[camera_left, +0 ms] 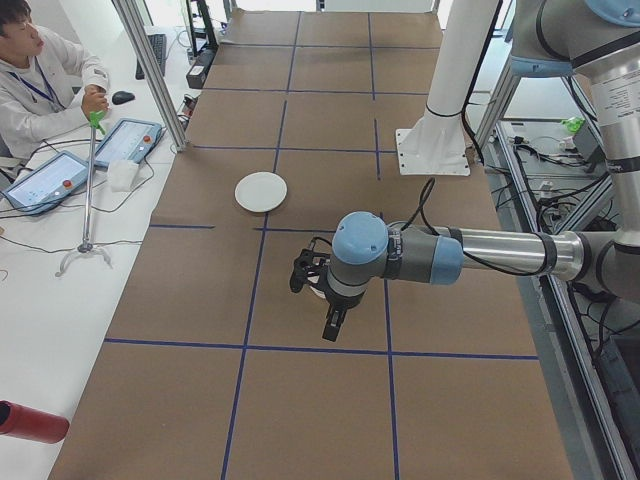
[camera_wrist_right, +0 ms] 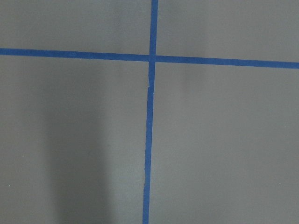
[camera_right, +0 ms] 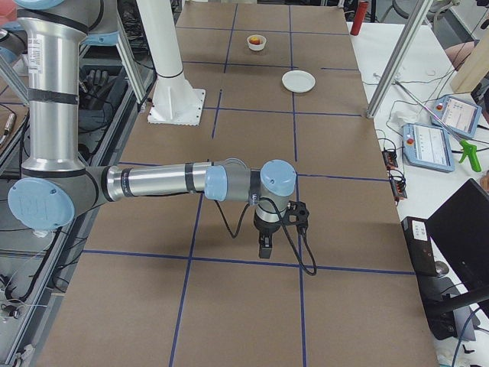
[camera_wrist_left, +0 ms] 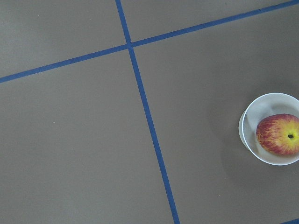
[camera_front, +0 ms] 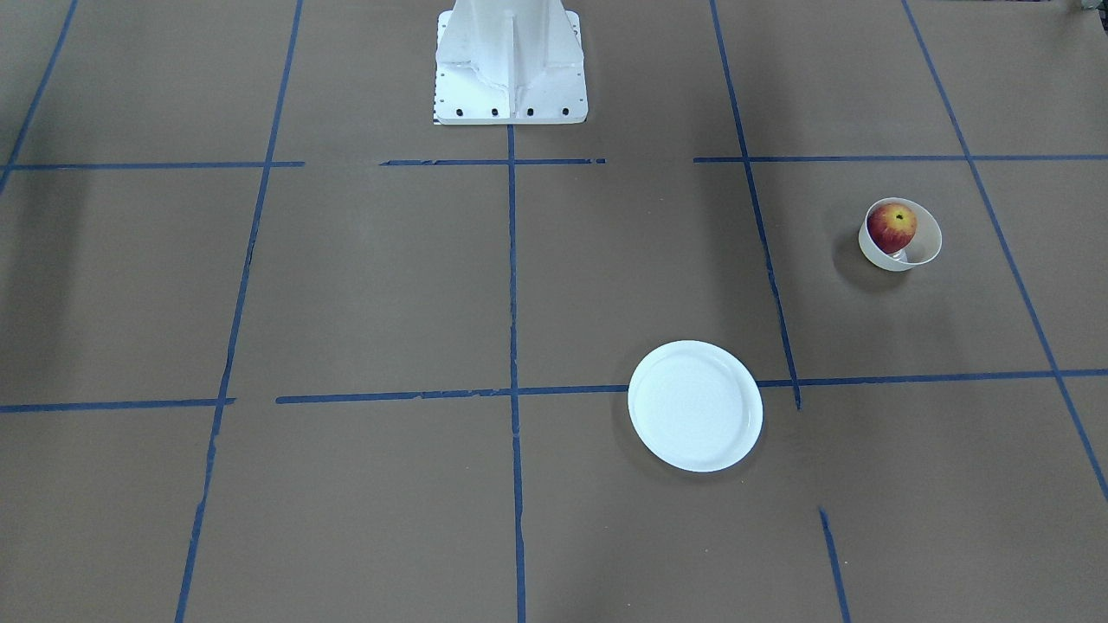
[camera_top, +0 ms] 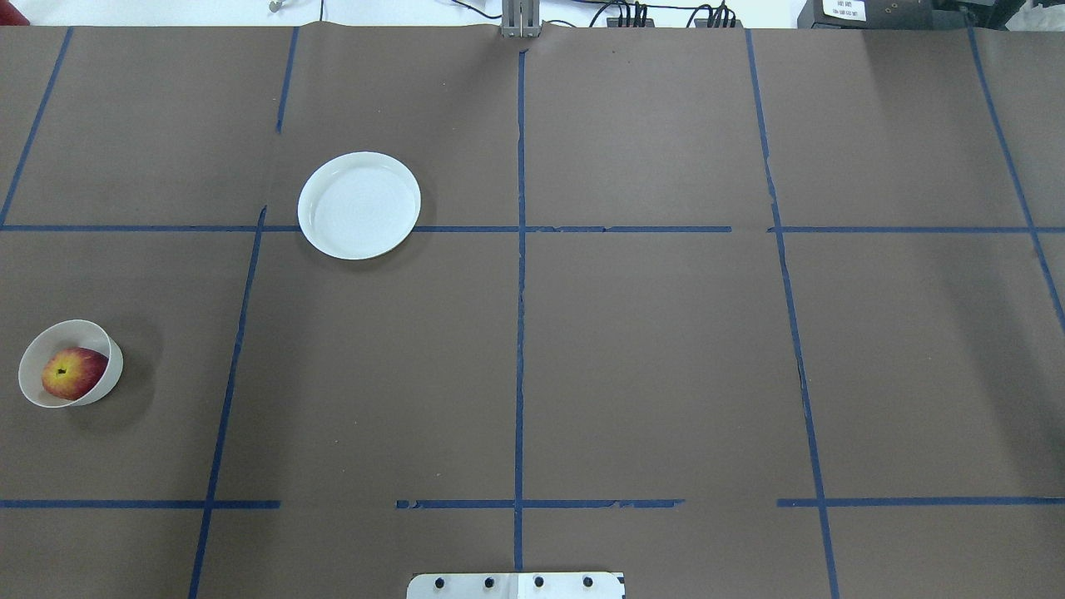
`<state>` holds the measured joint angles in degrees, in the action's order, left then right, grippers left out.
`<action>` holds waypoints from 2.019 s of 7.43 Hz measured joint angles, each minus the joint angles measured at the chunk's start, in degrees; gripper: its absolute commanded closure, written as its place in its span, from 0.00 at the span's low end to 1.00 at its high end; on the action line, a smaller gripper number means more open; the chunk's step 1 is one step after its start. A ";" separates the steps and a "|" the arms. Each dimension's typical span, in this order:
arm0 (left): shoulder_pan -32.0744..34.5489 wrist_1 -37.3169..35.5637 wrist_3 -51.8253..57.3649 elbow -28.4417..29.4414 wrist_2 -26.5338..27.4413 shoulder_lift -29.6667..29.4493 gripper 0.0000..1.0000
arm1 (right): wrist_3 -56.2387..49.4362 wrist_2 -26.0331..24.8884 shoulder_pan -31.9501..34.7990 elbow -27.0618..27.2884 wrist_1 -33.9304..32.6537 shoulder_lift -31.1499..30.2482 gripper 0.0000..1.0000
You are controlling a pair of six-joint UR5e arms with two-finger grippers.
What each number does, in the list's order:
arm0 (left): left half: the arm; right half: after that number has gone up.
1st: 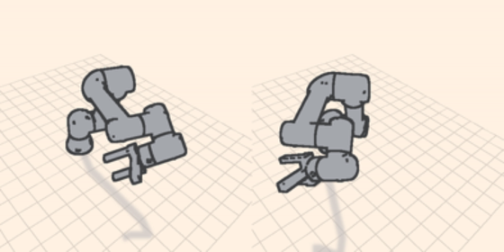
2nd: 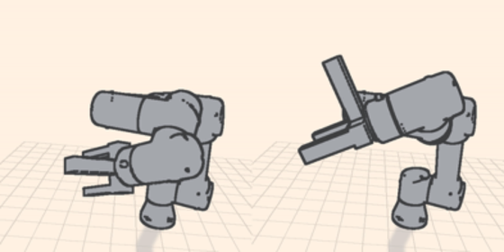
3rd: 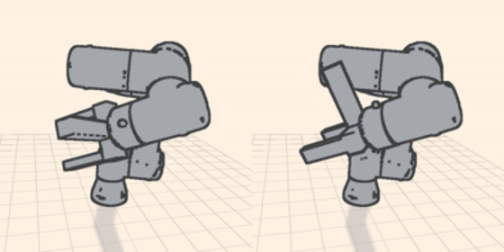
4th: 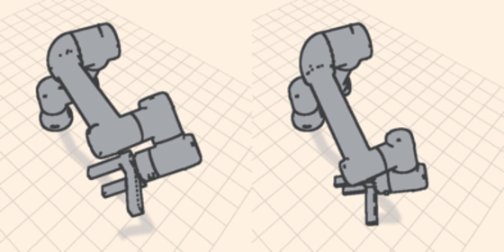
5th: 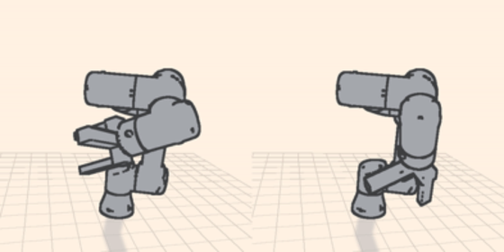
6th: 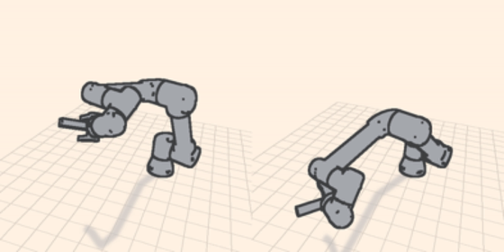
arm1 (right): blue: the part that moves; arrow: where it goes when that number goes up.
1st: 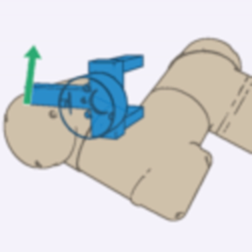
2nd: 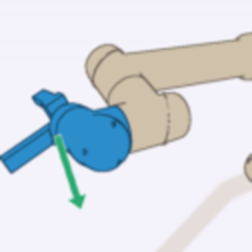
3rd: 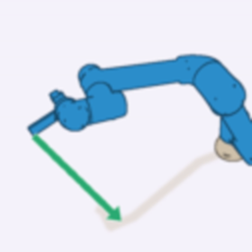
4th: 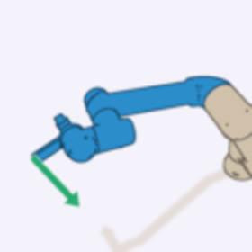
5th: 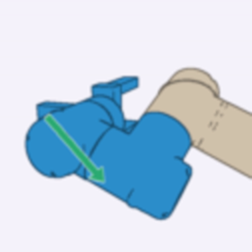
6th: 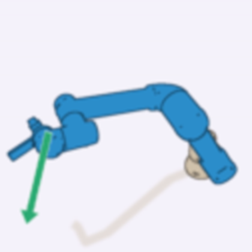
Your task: Move apple from plate to bowl
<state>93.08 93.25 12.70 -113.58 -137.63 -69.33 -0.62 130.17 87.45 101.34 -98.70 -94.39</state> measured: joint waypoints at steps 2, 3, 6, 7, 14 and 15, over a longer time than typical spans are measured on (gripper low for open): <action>-0.04 0.00 0.04 0.15 -0.31 -0.02 0.00 | -0.01 0.00 0.00 0.01 0.00 0.00 0.00; -0.03 0.00 0.05 0.18 -0.34 -0.02 0.00 | -0.03 0.00 0.00 0.04 0.00 0.00 0.00; -0.05 0.08 -0.01 0.65 -0.43 -0.24 0.00 | -0.03 0.00 0.00 0.05 0.00 0.00 0.00; -0.08 0.11 -0.03 1.21 -0.44 -0.60 0.00 | -0.01 0.00 0.00 0.03 0.00 0.00 0.00; -0.04 0.03 -0.02 2.17 -0.41 -1.32 0.00 | 0.01 0.00 0.00 0.03 0.00 0.00 0.00; -0.02 0.01 -0.03 2.53 -0.65 -1.38 0.00 | 0.01 0.00 0.00 0.04 0.00 0.00 0.00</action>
<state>93.06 93.26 12.67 -111.06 -138.28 -70.70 -0.62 130.17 87.45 101.38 -98.70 -94.39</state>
